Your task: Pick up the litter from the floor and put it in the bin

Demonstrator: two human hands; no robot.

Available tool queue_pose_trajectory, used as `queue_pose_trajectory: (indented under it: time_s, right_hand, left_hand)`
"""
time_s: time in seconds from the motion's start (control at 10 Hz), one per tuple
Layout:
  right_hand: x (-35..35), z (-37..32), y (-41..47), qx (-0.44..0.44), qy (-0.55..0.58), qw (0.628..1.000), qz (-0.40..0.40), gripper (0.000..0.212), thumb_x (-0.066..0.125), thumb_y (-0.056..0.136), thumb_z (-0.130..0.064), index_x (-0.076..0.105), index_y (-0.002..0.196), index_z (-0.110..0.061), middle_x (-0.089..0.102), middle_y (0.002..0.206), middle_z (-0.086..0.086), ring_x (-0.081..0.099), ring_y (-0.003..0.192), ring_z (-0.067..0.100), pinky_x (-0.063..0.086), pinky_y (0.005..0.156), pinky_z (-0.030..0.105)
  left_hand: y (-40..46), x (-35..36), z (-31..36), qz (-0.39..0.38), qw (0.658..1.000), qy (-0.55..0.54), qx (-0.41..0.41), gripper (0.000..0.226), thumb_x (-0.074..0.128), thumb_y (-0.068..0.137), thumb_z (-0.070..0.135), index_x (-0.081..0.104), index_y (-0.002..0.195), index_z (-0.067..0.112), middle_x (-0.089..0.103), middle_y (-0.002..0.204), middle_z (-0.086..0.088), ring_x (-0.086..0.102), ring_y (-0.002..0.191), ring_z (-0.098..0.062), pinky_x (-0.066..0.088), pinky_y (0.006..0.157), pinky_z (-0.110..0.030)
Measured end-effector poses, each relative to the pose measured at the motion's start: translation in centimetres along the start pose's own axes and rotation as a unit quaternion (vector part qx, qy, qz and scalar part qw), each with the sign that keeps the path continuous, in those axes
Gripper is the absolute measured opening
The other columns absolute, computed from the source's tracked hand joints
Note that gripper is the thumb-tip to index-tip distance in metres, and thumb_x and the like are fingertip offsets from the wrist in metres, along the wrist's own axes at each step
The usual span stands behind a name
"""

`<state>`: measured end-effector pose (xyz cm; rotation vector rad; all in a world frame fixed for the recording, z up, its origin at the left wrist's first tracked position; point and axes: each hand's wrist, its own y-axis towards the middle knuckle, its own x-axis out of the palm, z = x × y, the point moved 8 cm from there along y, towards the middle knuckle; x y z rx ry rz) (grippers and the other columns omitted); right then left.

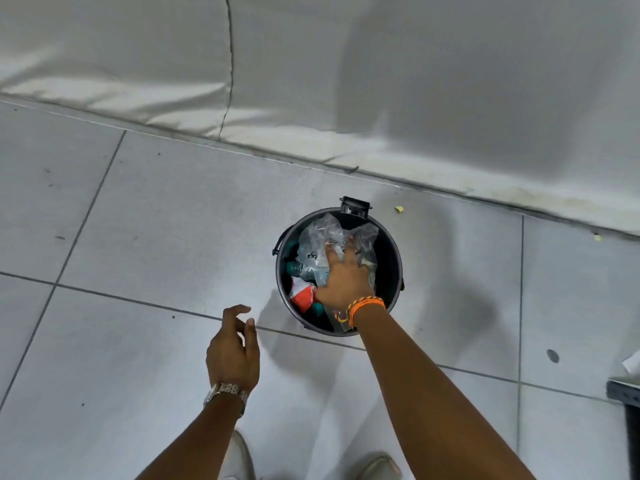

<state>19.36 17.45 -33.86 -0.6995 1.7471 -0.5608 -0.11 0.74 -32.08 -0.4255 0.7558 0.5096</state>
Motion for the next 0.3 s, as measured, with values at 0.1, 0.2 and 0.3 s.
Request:
queue_pose_trajectory:
  time_s: [0.1, 0.2, 0.3]
  right_hand:
    - [1.4, 1.4, 1.7, 0.021, -0.006, 0.996, -0.09, 0.114, 0.076, 0.083, -0.017, -0.004, 0.159, -0.043, -0.031, 0.166, -0.001, 0.006, 0.153, 0.051, 0.036, 0.116, 0.062]
    - [1.6, 2.0, 3.1, 0.023, -0.05, 0.991, -0.122, 0.117, 0.08, 0.081, -0.007, 0.0, 0.161, -0.037, -0.022, 0.168, 0.005, 0.011, 0.155, 0.044, 0.039, 0.118, 0.056]
    - [0.4, 1.8, 3.3, 0.014, -0.083, 0.992, -0.095, 0.114, 0.086, 0.079, -0.019, 0.009, 0.161, -0.035, -0.004, 0.17, 0.01, 0.02, 0.153, 0.046, 0.039, 0.118, 0.055]
  left_hand:
    - [-0.9, -0.9, -2.2, -0.008, 0.999, 0.026, -0.023, 0.019, 0.052, 0.098, 0.02, 0.05, 0.114, 0.03, 0.06, 0.065, 0.012, 0.055, 0.044, -0.011, 0.034, 0.047, -0.024]
    - [-1.2, -1.5, -3.6, -0.014, 0.998, 0.037, -0.046, 0.018, 0.053, 0.098, 0.021, 0.05, 0.113, 0.031, 0.059, 0.065, 0.014, 0.055, 0.045, -0.011, 0.034, 0.048, -0.023]
    - [-0.7, -2.1, -3.0, -0.02, 0.998, 0.023, -0.047, 0.019, 0.053, 0.098, 0.02, 0.049, 0.111, 0.035, 0.059, 0.063, 0.013, 0.055, 0.045, -0.011, 0.034, 0.048, -0.024]
